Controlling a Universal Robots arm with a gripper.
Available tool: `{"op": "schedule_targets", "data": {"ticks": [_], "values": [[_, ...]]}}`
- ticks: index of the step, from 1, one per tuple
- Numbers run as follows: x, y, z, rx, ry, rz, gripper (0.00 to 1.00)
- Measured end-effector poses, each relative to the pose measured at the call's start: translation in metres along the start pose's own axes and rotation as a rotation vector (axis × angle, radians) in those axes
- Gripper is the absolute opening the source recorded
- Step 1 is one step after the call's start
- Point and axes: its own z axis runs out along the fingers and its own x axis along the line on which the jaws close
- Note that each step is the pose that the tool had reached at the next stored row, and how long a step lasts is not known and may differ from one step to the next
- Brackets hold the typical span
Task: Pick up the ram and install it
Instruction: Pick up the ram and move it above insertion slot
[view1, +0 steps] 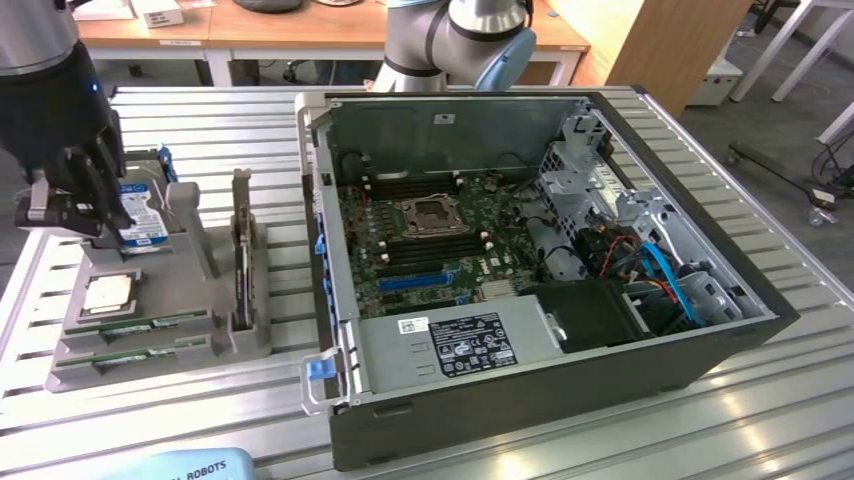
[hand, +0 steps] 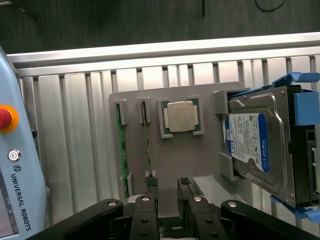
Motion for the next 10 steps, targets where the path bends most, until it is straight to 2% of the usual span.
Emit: {"op": "schedule_targets", "data": {"ticks": [10], "values": [[0.0,-0.0004,0.0125,0.0,0.0,0.0,0.29]]}}
